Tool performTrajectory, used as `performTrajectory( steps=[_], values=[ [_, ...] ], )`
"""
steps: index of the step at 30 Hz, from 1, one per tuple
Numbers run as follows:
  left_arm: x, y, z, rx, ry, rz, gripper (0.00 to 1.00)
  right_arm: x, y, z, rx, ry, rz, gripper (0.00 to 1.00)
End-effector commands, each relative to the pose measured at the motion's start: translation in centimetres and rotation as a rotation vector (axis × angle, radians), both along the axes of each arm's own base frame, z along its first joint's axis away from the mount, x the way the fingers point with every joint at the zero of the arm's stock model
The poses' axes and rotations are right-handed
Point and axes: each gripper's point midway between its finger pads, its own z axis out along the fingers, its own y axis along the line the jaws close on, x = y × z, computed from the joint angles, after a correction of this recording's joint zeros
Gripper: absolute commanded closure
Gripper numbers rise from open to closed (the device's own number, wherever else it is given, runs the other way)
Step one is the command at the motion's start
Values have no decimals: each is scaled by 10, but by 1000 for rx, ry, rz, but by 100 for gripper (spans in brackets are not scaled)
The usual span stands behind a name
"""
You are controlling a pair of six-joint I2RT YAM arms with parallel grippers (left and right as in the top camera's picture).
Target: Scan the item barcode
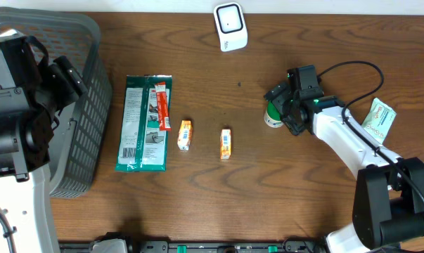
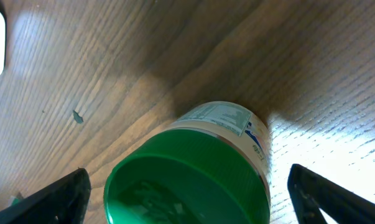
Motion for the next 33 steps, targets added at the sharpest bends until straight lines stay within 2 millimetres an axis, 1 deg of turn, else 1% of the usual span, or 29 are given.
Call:
performTrajectory(
  steps=[1, 3, 6, 8, 10, 13, 16, 21, 24, 29, 30, 33],
  values=[
    [0, 3, 1, 5, -1, 12, 12, -1, -3, 0, 4, 6, -24, 9],
    [0, 3, 1, 5, -1, 12, 12, -6, -1, -5, -3, 31, -17, 11],
    [0, 3, 1, 5, -1, 12, 12, -13, 1, -12, -15, 67, -3, 12],
    [0, 3, 1, 5, -1, 12, 12, -16, 4, -13, -37, 68, 47, 13],
    [0, 3, 1, 5, -1, 12, 12, -17, 7, -13, -70, 56, 131, 14],
    [0, 3, 1, 5, -1, 12, 12, -20, 12, -14, -138, 41, 297, 23],
    [0, 3, 1, 5, -1, 12, 12, -24, 14, -15, -185, 35, 416, 29],
    [0, 3, 1, 5, -1, 12, 12, -28, 25, -14, -214, -2, 652, 30],
    [0, 3, 1, 5, -1, 12, 12, -36, 29, -16, -223, -2, 776, 32],
    [0, 3, 1, 5, -1, 12, 12, -51, 25, -21, -277, 29, 943, 32],
    [0, 3, 1, 5, -1, 12, 12, -57, 23, -21, -292, 46, 1005, 28],
    [0, 3, 1, 5, -1, 12, 12, -62, 22, -17, -296, 67, 1038, 18]
  ],
)
